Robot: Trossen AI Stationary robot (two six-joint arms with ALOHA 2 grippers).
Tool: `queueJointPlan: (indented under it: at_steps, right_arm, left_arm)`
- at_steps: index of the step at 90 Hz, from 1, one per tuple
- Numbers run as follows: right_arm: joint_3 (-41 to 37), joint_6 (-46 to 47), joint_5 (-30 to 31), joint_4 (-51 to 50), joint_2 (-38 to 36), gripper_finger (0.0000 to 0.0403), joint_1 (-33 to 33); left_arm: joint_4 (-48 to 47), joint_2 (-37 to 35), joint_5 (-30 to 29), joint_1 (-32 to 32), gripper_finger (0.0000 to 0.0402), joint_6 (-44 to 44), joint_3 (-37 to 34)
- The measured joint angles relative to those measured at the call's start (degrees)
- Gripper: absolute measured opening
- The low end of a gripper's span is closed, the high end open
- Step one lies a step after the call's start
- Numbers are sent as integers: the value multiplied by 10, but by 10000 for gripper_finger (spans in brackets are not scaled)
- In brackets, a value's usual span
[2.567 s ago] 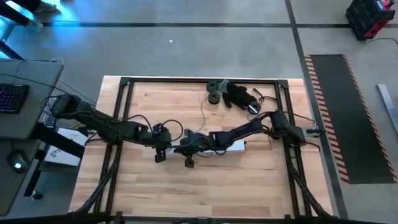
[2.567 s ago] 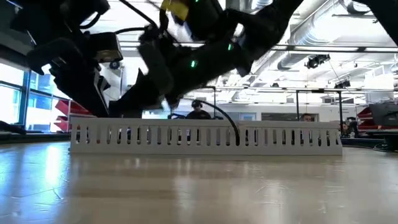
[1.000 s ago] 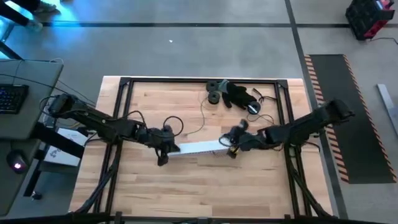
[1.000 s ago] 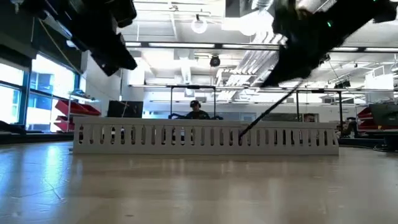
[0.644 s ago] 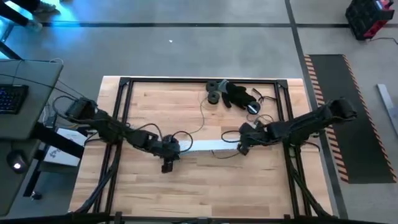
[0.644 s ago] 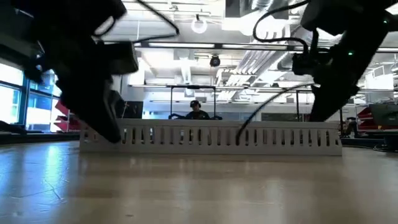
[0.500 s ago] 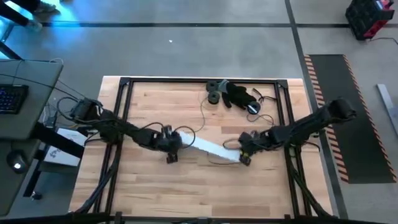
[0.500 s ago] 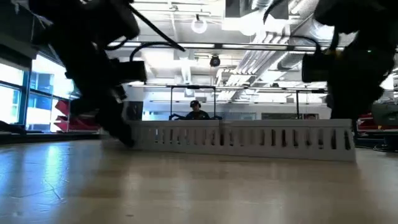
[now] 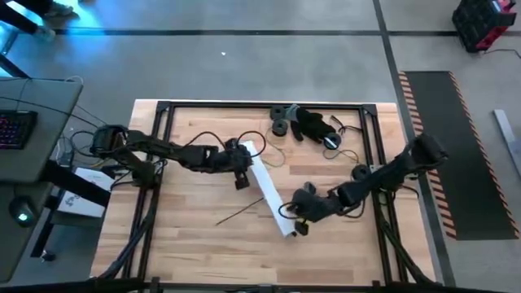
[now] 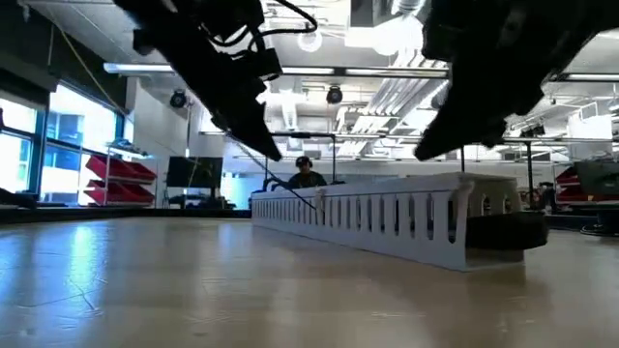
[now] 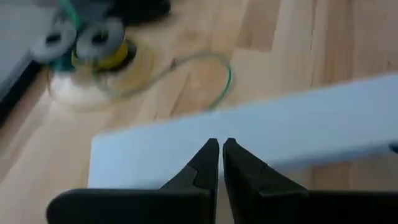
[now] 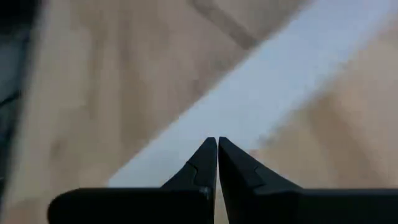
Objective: Ziptie cables
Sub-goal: Close the white cable duct
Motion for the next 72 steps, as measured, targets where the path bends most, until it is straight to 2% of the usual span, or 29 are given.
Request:
queueJointPlan:
  at_steps: [7, 12, 18, 24, 34, 43, 51, 58, 72]
  right_arm:
    - [5, 60, 20, -62, 8, 0, 8]
    - [1, 74, -3, -39, 14, 0, 9]
    - [-9, 70, -47, 19, 39, 0, 8]
    - [-12, 47, -80, 101, 77, 0, 8]
    - [8, -1, -117, 258, 147, 0, -5]
    - [48, -56, -120, 326, 213, 0, -20]
    - [89, -101, -119, 321, 236, 0, -27]
    - [107, -135, -102, 298, 235, 0, -26]
    - [99, -200, -31, 248, 172, 0, -15]
  left_arm:
    - [-81, 6, 54, 11, 6, -64, 6]
    - [-98, 20, 88, 26, 2, -80, 3]
    - [-79, 39, 84, 39, 1, -79, -8]
    - [-22, 67, 76, 54, 1, -63, -13]
    - [140, 113, 100, 77, 0, -2, -11]
    - [222, 134, 123, 82, 0, 66, 16]
    - [187, 129, 121, 82, 0, 92, 52]
    - [112, 112, 114, 76, 0, 107, 81]
    - [-4, 74, 107, 36, 0, 103, 103]
